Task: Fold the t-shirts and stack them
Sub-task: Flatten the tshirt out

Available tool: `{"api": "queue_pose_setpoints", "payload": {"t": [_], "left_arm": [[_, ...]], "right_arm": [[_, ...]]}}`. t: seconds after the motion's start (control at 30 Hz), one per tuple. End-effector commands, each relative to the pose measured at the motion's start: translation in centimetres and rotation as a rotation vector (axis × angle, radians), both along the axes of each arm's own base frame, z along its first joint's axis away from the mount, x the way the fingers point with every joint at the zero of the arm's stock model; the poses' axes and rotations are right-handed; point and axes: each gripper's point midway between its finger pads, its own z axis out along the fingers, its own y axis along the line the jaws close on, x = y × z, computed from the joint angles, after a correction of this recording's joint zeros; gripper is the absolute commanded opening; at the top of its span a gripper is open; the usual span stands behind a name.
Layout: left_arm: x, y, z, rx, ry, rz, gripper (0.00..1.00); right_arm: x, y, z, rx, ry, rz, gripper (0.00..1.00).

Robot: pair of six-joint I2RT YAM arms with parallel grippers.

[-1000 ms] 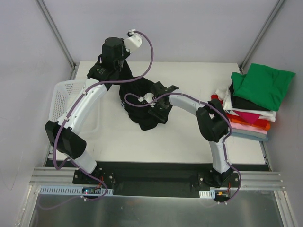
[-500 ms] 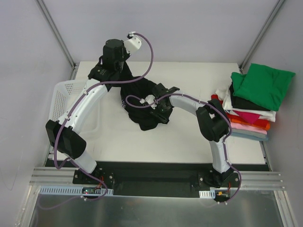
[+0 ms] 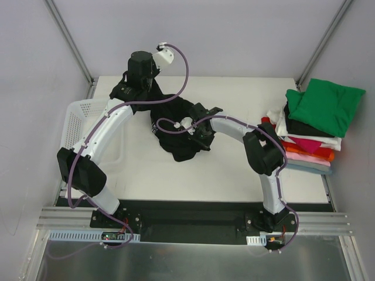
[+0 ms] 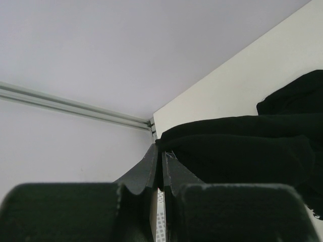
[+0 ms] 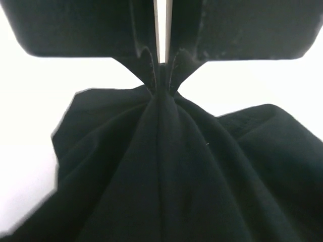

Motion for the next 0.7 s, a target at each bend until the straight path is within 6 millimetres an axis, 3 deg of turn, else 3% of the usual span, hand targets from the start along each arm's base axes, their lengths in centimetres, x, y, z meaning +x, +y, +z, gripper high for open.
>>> {"api": "queue_pose_setpoints", "payload": {"t": [0.0,0.13,0.17,0.4,0.67], "left_arm": [[-0.3,1.7,1.3,-0.047,-0.051,0.035,0.0],[0.0,3.1,-0.6,-0.091,-0.016,0.06,0.0],[0.1,3.8,-1.1,-0.095,-0.008,0.072,0.0],[-0.5,4.5,-3.5,-0.125,0.038,0.087,0.0],[-1.4,4.8,-5.9,-0.149,0.068,0.107,0.0]], "right_arm": [[1.6,-3.3,3.8,-0.123,-0.141,-0.068,0.01],[3.6,-6.8,8.3,-0.222,-0.314,-0.168,0.01],[4.0,-8.1,10.4,-0.244,-0.382,-0.207,0.01],[4.9,-12.9,19.6,-0.283,-0.631,-0.375,0.01],[5.8,-17.1,27.1,-0.314,-0.804,-0.496,0.01]]}}
